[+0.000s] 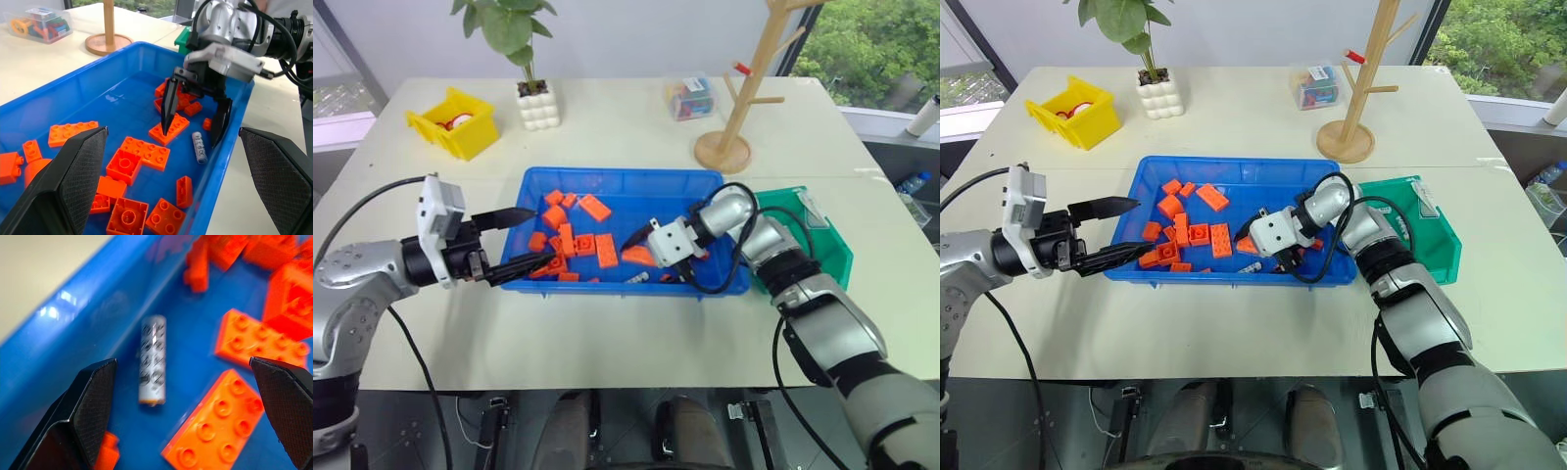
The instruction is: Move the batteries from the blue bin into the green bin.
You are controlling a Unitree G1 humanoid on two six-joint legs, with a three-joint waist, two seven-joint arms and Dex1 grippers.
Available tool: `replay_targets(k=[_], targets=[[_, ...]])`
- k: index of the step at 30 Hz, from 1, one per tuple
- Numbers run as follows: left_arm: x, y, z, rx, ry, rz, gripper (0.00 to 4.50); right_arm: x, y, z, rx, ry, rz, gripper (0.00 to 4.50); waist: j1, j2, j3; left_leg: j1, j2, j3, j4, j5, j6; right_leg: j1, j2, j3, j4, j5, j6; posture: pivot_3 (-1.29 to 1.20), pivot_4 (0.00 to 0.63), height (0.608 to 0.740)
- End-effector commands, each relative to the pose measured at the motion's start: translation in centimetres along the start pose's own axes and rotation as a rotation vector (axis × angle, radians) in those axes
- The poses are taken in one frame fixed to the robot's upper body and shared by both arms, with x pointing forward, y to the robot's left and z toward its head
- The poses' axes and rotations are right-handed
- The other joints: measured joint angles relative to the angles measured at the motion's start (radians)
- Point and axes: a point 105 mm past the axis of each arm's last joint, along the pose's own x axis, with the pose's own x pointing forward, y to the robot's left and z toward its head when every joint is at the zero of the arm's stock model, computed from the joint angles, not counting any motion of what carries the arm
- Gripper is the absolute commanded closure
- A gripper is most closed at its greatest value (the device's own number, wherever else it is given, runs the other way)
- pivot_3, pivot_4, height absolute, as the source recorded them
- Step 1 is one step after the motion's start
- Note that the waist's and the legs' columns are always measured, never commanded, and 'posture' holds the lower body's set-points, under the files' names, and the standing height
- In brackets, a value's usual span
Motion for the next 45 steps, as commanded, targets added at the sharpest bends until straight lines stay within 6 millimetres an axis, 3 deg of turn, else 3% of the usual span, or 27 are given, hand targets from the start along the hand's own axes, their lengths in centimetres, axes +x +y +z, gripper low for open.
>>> replay_targets(k=[1, 3, 10, 11, 18, 19, 21, 27, 45], targets=[[-0.2, 0.0, 1.3, 0.059, -0.034, 0.008, 0.00, 0.0, -0.1, -0.5, -0.048, 0.047, 0.030, 0.27, 0.000, 0.000, 0.000, 0.000, 0.000, 0.000, 0.000, 0.000, 0.000, 0.000, 0.000, 0.000, 0.000, 0.000, 0.000, 0.00, 0.150, 0.739], [-0.2, 0.0, 1.4, 0.061, -0.035, 0.012, 0.00, 0.1, 0.0, -0.9, -0.061, 0.067, 0.036, 0.77, 0.000, 0.000, 0.000, 0.000, 0.000, 0.000, 0.000, 0.000, 0.000, 0.000, 0.000, 0.000, 0.000, 0.000, 0.000, 0.00, 0.150, 0.739], [-0.3, 0.2, 1.4, 0.067, -0.035, 0.028, 0.00, 0.3, 0.4, -1.7, -0.096, 0.100, 0.057, 4.24, 0.000, 0.000, 0.000, 0.001, 0.000, 0.000, 0.000, 0.000, 0.000, 0.001, 0.000, 0.000, 0.000, 0.000, 0.000, 0.00, 0.150, 0.739], [-0.3, 0.2, 1.5, 0.068, -0.035, 0.030, 0.00, 0.3, 0.4, -1.7, -0.101, 0.099, 0.057, 4.46, -0.001, 0.000, 0.000, 0.001, 0.000, 0.000, 0.000, 0.000, 0.000, 0.001, 0.000, 0.000, 0.000, 0.000, 0.000, 0.00, 0.150, 0.739], [-0.5, 0.2, 1.5, 0.070, -0.034, 0.040, 0.00, -0.2, 0.3, -1.6, -0.175, 0.120, 0.054, 4.46, -0.001, 0.000, 0.000, 0.001, 0.000, 0.000, 0.000, 0.000, 0.000, 0.001, 0.000, 0.000, 0.000, 0.000, 0.000, 0.00, 0.150, 0.739], [-0.5, 0.2, 1.5, 0.070, -0.035, 0.041, 0.00, -0.3, -0.1, -1.3, -0.184, 0.112, 0.036, 4.24, -0.001, 0.000, 0.000, 0.001, 0.000, 0.000, 0.000, 0.000, 0.000, 0.001, 0.000, 0.000, 0.000, 0.000, 0.000, 0.00, 0.150, 0.739], [-0.5, 0.2, 1.5, 0.071, -0.036, 0.041, 0.00, -0.7, -0.7, -1.0, -0.210, 0.112, 0.015, 3.65, -0.001, 0.000, 0.000, 0.001, 0.000, 0.000, 0.000, 0.000, 0.000, 0.001, 0.000, 0.000, 0.000, 0.000, 0.000, 0.00, 0.150, 0.739], [-0.3, 0.3, 1.4, 0.069, -0.038, 0.037, 0.00, -0.9, -1.3, 0.4, -0.369, 0.095, -0.008, 0.87, -0.001, 0.000, 0.000, 0.001, 0.000, 0.000, 0.000, 0.000, 0.000, 0.001, 0.000, 0.000, 0.000, 0.000, 0.000, 0.00, 0.150, 0.739], [-0.3, 0.8, 1.4, 0.067, -0.049, 0.048, 0.00, 1.1, -1.0, 2.0, -0.607, 0.067, 0.067, 0.87, -0.004, 0.000, 0.000, 0.001, 0.000, 0.000, 0.000, 0.000, 0.000, 0.001, 0.000, 0.000, 0.000, 0.000, 0.000, 0.00, 0.150, 0.739]])
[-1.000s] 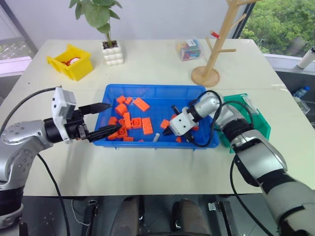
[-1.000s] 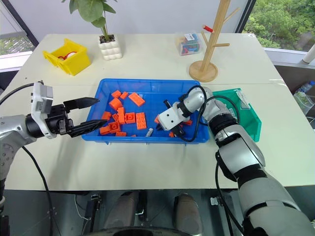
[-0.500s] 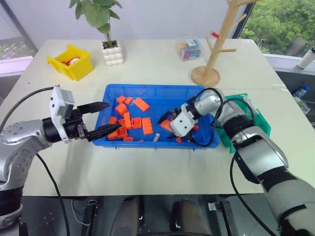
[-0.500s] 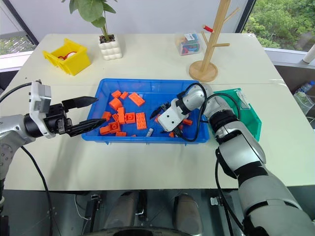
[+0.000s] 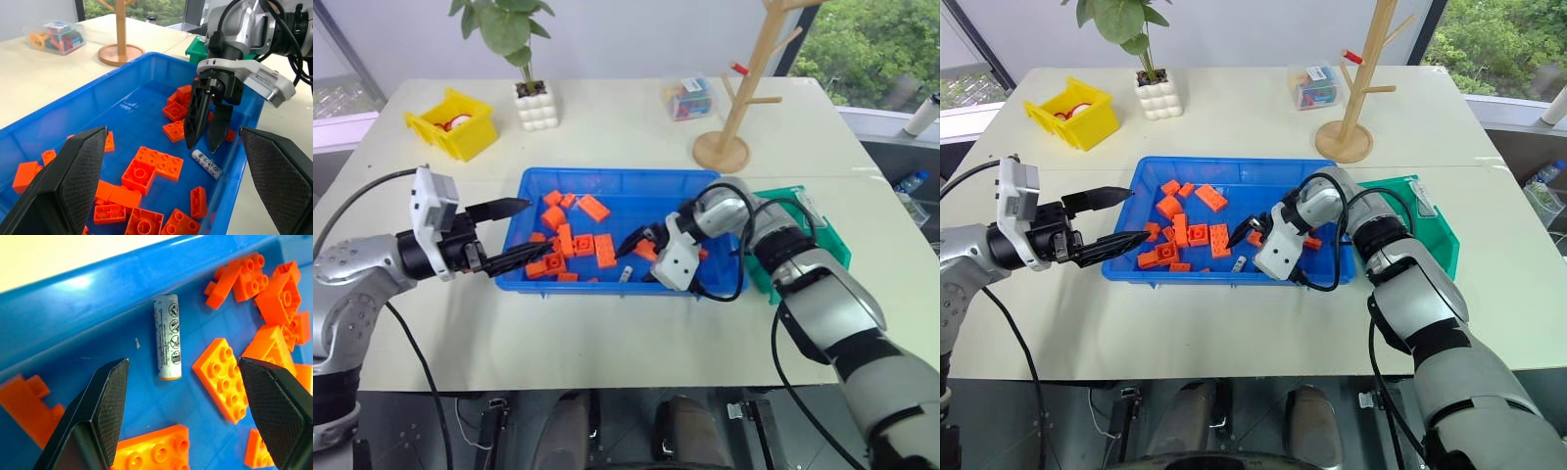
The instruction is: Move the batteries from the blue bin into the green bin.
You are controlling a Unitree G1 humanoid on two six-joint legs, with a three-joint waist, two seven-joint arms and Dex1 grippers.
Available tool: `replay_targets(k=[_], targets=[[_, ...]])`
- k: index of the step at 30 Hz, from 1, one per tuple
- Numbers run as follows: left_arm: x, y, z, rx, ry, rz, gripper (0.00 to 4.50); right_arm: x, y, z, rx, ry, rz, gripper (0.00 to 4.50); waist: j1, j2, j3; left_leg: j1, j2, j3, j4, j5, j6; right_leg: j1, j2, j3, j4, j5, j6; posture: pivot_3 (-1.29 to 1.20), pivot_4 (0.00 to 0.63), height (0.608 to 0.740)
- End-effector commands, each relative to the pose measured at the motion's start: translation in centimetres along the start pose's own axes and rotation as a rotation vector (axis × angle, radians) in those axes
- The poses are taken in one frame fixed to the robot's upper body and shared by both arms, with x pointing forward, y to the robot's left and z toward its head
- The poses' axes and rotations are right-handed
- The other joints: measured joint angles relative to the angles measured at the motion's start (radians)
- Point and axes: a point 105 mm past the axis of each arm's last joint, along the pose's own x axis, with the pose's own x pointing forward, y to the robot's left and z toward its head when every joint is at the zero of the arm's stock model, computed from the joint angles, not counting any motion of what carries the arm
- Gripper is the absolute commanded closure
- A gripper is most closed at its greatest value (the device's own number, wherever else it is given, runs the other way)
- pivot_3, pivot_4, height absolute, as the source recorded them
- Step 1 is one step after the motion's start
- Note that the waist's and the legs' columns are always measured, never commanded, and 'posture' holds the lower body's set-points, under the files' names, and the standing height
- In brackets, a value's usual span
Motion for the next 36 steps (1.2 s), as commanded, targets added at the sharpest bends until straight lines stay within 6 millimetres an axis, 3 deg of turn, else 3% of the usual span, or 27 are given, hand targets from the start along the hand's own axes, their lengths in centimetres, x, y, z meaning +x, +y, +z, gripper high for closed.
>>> replay_targets(k=[1, 7, 18, 36], targets=[[-0.2, -0.1, 0.9, 0.044, -0.020, 0.007, 0.00, 0.6, -0.2, 0.3, -0.041, -0.008, 0.038, 0.87, 0.001, 0.000, 0.000, 0.000, 0.000, 0.000, 0.000, 0.000, 0.000, 0.000, 0.000, 0.000, 0.000, 0.000, 0.000, 0.00, 0.150, 0.739], [-0.5, -0.9, 0.4, 0.021, 0.028, -0.037, 0.00, 1.4, 0.4, 0.5, -0.070, -0.009, 0.123, 0.87, 0.000, 0.000, 0.000, 0.000, 0.000, 0.000, 0.000, 0.000, 0.000, 0.000, 0.000, 0.000, 0.000, 0.000, 0.000, 0.00, 0.150, 0.739], [-0.2, -0.6, 1.1, 0.040, -0.003, -0.027, 0.00, 1.2, 3.0, -0.3, -0.043, 0.029, 0.397, 0.87, 0.003, 0.000, 0.000, 0.003, 0.000, -0.001, 0.000, 0.000, 0.000, 0.003, 0.000, 0.000, 0.000, 0.000, 0.000, 0.00, 0.150, 0.739], [0.1, -1.3, 1.0, 0.029, -0.009, -0.048, 0.00, 3.5, 2.3, 0.7, -0.029, 0.012, 0.511, 0.87, -0.001, -0.003, -0.002, 0.018, -0.001, 0.001, -0.009, 0.000, -0.002, 0.013, -0.001, 0.001, 0.000, 0.000, 0.000, 0.00, 0.150, 0.739]])
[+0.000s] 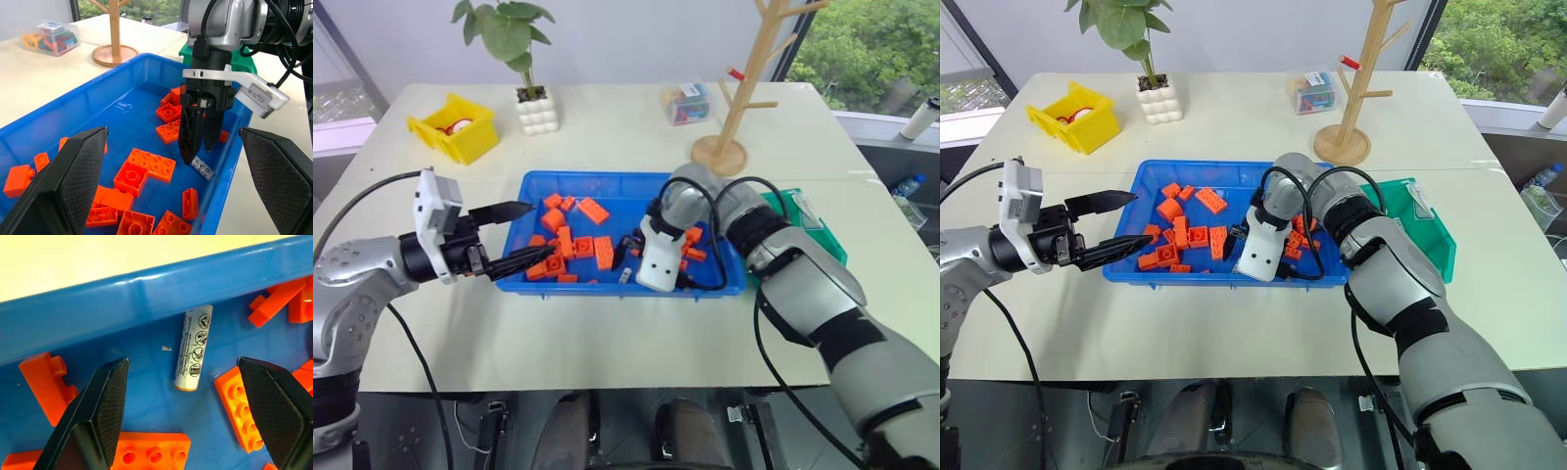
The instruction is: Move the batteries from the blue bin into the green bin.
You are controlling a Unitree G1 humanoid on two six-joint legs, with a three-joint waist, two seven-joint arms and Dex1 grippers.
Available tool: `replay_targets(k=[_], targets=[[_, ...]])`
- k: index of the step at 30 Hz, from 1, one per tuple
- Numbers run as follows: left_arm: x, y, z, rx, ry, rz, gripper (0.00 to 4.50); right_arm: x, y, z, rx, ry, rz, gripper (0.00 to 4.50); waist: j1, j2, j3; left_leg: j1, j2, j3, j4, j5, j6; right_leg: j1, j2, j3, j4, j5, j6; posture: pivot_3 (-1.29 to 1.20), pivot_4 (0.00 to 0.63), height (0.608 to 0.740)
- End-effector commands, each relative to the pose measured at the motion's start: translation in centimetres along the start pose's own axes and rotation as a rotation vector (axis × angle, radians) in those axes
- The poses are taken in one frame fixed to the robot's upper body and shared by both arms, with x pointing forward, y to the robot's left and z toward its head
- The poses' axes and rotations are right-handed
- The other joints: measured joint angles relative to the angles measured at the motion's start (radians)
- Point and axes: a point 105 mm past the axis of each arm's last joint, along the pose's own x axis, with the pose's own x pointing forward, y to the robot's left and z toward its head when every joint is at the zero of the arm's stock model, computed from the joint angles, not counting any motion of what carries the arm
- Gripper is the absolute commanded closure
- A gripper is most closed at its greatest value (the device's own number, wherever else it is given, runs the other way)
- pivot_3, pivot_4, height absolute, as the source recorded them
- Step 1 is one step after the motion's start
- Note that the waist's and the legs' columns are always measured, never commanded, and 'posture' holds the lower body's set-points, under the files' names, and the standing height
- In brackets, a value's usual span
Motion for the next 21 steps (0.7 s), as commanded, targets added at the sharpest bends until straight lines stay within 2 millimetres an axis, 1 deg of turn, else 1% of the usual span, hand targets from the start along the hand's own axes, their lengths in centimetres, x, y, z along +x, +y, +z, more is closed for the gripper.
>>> replay_targets(k=[1, 4, 5, 6, 8, 9, 11, 12, 21], targets=[[-0.1, -0.9, 1.0, 0.037, -0.012, -0.036, 0.00, 2.9, 1.9, 0.6, 0.012, -0.033, 0.155, 0.87, -0.001, -0.001, -0.001, 0.001, 0.000, 0.000, -0.001, 0.000, 0.000, 0.001, 0.000, 0.000, 0.000, 0.000, 0.000, 0.00, 0.150, 0.739], [-0.4, -1.7, 0.4, -0.001, 0.036, -0.087, 0.00, 3.0, 1.2, 0.9, 0.009, -0.034, 0.164, 0.87, -0.002, -0.002, -0.001, 0.004, 0.000, 0.001, -0.003, 0.000, -0.001, 0.001, 0.000, 0.000, -0.001, 0.000, 0.000, 0.00, 0.150, 0.739], [-0.4, -1.9, 0.3, -0.008, 0.046, -0.095, 0.00, 3.0, 1.1, 0.9, 0.008, -0.035, 0.165, 1.39, -0.003, -0.002, -0.001, 0.004, 0.000, 0.001, -0.004, 0.000, -0.001, 0.002, 0.000, 0.000, -0.001, 0.000, 0.000, 0.00, 0.150, 0.739], [-0.5, -2.0, 0.1, -0.012, 0.056, -0.101, 0.00, 3.0, 1.0, 0.9, 0.010, -0.035, 0.165, 1.70, -0.003, -0.002, -0.001, 0.005, 0.000, 0.001, -0.004, 0.000, -0.001, 0.002, 0.000, 0.000, -0.001, 0.000, 0.000, 0.00, 0.150, 0.739], [-0.7, -2.4, -0.2, -0.029, 0.087, -0.120, 0.00, 3.0, 0.8, 1.0, 0.009, -0.035, 0.169, 2.76, -0.005, -0.002, -0.001, 0.005, 0.001, 0.001, -0.004, 0.000, -0.001, 0.002, 0.000, 0.000, -0.002, 0.000, 0.000, 0.00, 0.150, 0.739], [-0.8, -2.5, -0.4, -0.033, 0.099, -0.125, 0.00, 3.1, 0.7, 1.1, 0.006, -0.038, 0.167, 3.21, -0.005, -0.002, -0.001, 0.005, 0.001, 0.001, -0.004, 0.000, -0.001, 0.001, 0.000, 0.000, -0.002, 0.000, 0.000, 0.00, 0.150, 0.739], [-0.9, -2.4, -0.5, -0.034, 0.106, -0.123, 0.00, 3.2, 0.4, 1.3, 0.005, -0.044, 0.161, 4.28, -0.008, -0.002, -0.001, 0.005, 0.001, 0.001, -0.005, 0.000, -0.001, 0.001, 0.000, 0.000, -0.002, 0.000, -0.001, 0.00, 0.150, 0.739], [-0.9, -2.4, -0.5, -0.032, 0.105, -0.121, 0.00, 3.2, 0.3, 1.4, 0.005, -0.046, 0.159, 4.47, -0.010, -0.002, -0.001, 0.005, 0.001, 0.001, -0.005, 0.000, -0.001, 0.001, 0.000, 0.000, -0.002, 0.000, -0.001, 0.00, 0.150, 0.739], [-0.6, -2.2, -0.5, -0.024, 0.097, -0.115, 0.00, 2.8, -0.3, 1.4, 0.022, -0.038, 0.120, 4.49, -0.024, -0.001, -0.001, 0.005, 0.001, 0.001, -0.006, 0.000, -0.003, 0.001, 0.000, 0.000, -0.002, -0.001, -0.001, 0.00, 0.150, 0.739]])
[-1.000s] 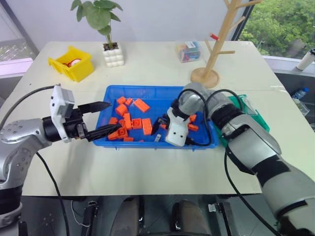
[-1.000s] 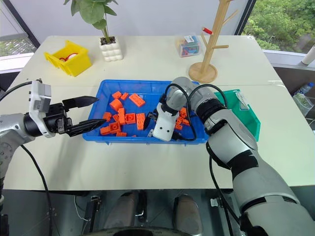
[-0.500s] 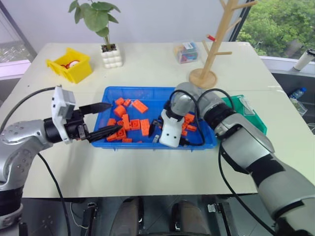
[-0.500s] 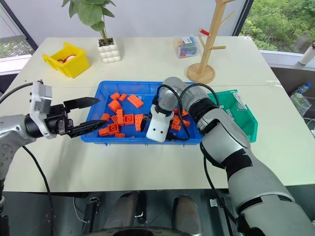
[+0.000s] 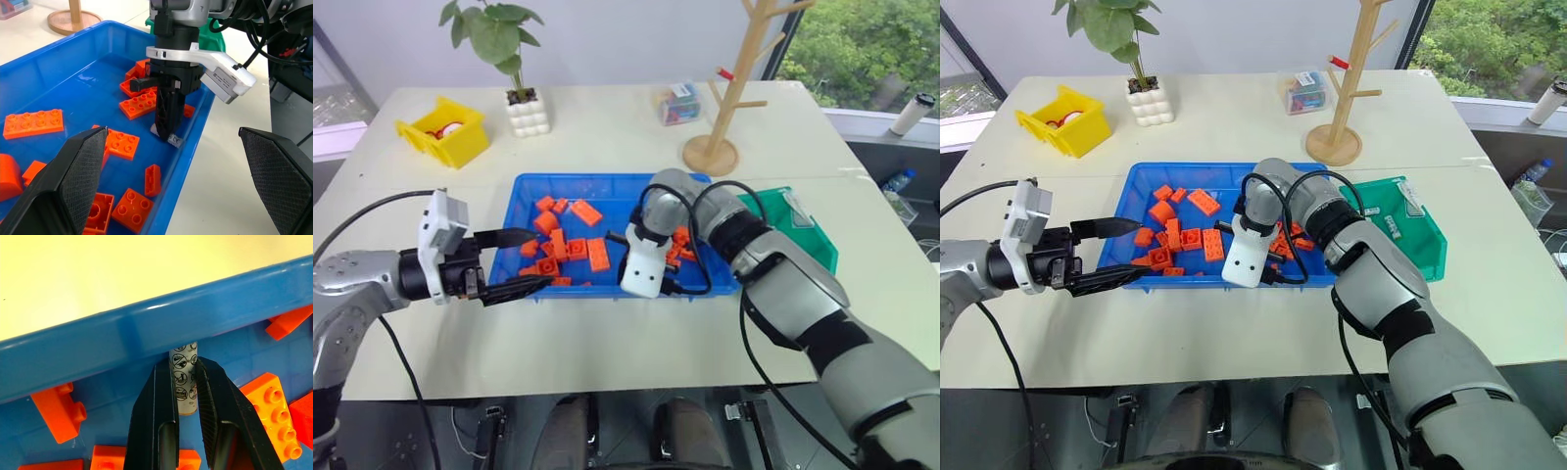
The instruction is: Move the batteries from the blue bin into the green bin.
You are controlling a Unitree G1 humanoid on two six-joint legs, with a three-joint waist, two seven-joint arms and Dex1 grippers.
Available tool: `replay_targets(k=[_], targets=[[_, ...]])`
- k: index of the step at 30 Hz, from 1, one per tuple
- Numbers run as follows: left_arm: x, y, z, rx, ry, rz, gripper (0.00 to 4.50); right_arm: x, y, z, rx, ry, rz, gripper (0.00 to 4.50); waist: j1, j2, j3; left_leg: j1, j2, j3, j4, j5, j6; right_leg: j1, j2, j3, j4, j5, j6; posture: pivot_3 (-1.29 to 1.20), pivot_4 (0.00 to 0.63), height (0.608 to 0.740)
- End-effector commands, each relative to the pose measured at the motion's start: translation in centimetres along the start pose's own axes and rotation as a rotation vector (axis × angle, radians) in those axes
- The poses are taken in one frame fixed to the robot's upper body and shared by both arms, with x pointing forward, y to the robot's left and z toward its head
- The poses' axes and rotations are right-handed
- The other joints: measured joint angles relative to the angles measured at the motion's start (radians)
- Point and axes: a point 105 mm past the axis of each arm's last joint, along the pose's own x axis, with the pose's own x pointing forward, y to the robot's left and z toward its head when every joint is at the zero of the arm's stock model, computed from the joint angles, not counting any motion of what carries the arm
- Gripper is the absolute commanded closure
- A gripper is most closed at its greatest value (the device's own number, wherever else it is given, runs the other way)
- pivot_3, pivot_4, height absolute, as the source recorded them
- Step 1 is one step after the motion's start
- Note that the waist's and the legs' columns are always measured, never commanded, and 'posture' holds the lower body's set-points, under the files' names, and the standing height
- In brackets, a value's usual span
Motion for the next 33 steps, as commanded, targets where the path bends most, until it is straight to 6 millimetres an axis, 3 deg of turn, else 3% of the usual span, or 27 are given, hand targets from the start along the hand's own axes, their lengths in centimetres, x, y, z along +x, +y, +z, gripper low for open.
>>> replay_targets(k=[1, 11, 20, 28, 33], targets=[[0.1, -0.3, 0.8, 0.047, -0.013, -0.012, 0.00, 1.4, 0.7, 0.3, 0.025, -0.025, 0.042, 4.49, -0.001, 0.000, 0.000, 0.000, 0.000, 0.000, 0.000, 0.000, 0.000, 0.000, 0.000, 0.000, 0.000, 0.000, 0.000, 0.00, 0.150, 0.739], [0.6, 0.5, 0.5, 0.051, -0.028, -0.010, 0.00, -2.9, -1.3, -1.4, 0.087, 0.069, -0.081, 4.49, 0.002, 0.002, 0.002, -0.004, 0.000, 0.000, 0.001, 0.000, 0.000, -0.003, 0.000, 0.000, 0.000, 0.000, 0.000, 0.00, 0.150, 0.739], [1.6, 2.6, 0.2, 0.049, -0.096, 0.024, 0.00, -8.9, -1.6, -3.3, 0.248, 0.126, -0.287, 4.49, 0.001, 0.001, 0.003, -0.009, 0.000, 0.001, 0.002, 0.000, 0.000, -0.008, 0.000, 0.000, 0.000, 0.000, 0.000, 0.00, 0.150, 0.739], [3.5, 3.8, 0.2, 0.067, -0.165, 0.010, 0.00, -15.5, 1.2, -4.6, 0.494, 0.121, -0.532, 4.49, 0.010, 0.001, 0.004, -0.010, 0.000, 0.002, 0.002, 0.000, 0.000, -0.007, 0.000, 0.000, -0.003, 0.000, 0.000, 0.00, 0.150, 0.739], [5.2, 3.7, 0.5, 0.096, -0.167, -0.056, 0.00, -18.7, 4.8, -5.9, 0.680, 0.158, -0.668, 4.49, 0.009, 0.001, 0.004, -0.010, 0.000, 0.003, 0.002, 0.000, 0.000, -0.006, 0.000, 0.000, -0.005, 0.000, 0.000, 0.00, 0.150, 0.739]])
